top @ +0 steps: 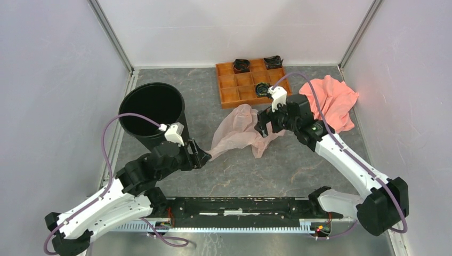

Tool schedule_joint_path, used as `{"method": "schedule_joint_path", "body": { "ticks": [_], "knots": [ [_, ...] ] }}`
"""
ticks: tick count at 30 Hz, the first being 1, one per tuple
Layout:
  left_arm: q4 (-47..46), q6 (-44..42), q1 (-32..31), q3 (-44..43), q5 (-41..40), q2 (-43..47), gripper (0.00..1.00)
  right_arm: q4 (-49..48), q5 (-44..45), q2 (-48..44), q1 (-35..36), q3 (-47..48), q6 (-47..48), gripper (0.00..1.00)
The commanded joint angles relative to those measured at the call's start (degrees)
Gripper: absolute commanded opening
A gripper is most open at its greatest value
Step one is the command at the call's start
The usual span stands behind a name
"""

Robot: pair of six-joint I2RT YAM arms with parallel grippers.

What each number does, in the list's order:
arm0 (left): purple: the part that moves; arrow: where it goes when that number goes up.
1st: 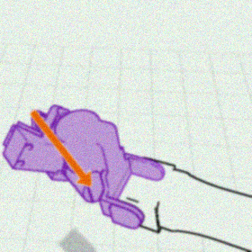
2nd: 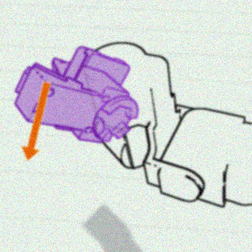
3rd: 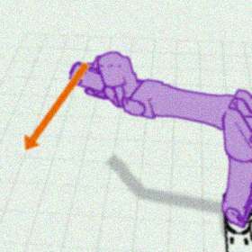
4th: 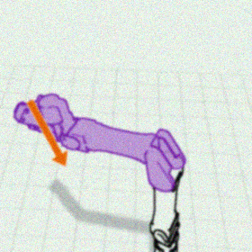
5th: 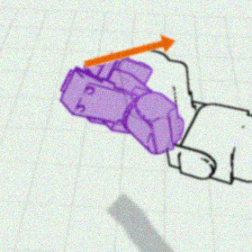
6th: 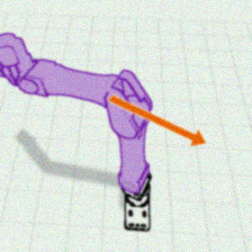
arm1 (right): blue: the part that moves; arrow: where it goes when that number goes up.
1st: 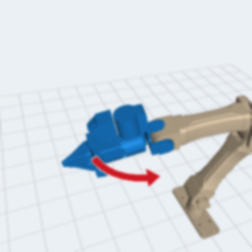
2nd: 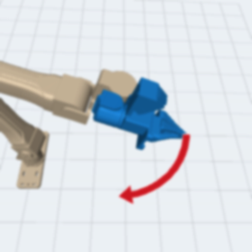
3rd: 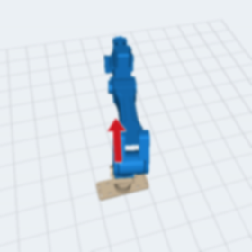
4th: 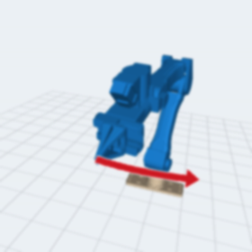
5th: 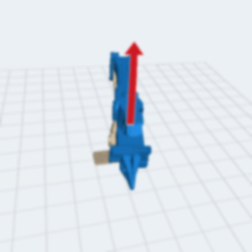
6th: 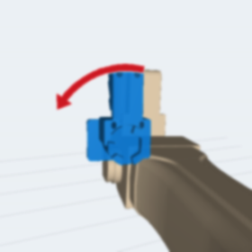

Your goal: Put the trash bags into the trash bin

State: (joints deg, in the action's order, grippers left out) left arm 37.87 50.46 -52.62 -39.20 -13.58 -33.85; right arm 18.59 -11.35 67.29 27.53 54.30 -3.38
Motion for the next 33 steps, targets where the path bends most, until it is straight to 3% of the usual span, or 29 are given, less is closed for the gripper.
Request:
{"method": "schedule_joint_path", "body": {
  "ticks": [1,3,7,13,16,18,23,30,33],
  "knots": [
    [1.5,0.8,0.0,-5.5,-0.2,1.3,0.90,-3.2,-2.2,-3.8,0.1,-2.4,-2.7,0.98],
    [1.4,0.9,0.0,-8.0,0.3,2.1,0.99,-3.2,-0.6,-4.7,0.0,-2.9,-2.6,0.98],
    [0.5,3.1,0.0,-14.5,-1.3,-0.9,1.00,-3.3,1.6,-4.9,0.0,-4.1,-2.5,0.98],
    [-2.9,6.9,0.0,-24.5,-0.5,-14.3,1.00,-4.6,3.9,-6.0,0.0,-8.9,-2.9,0.98],
    [-6.2,2.1,0.0,-26.2,2.2,-19.9,1.00,-5.1,8.9,-6.2,-0.2,-11.4,-3.7,0.98],
    [-6.6,-2.0,0.0,-25.5,1.0,-21.4,1.00,-7.7,8.8,-6.5,-2.7,-14.2,-4.9,0.98],
    [-2.3,-8.0,0.0,-20.6,-3.4,-22.6,1.00,-15.7,-1.5,-4.3,-13.7,-19.6,-8.6,0.98],
    [-2.7,-7.6,0.0,-9.9,-3.0,-22.8,1.00,-35.6,-11.6,-2.9,-21.0,-30.6,-14.2,0.98],
    [-3.7,-7.3,0.0,-8.0,-1.8,-25.5,1.00,-39.6,-14.9,-2.9,-21.8,-33.8,-13.3,0.98]
  ]
}}
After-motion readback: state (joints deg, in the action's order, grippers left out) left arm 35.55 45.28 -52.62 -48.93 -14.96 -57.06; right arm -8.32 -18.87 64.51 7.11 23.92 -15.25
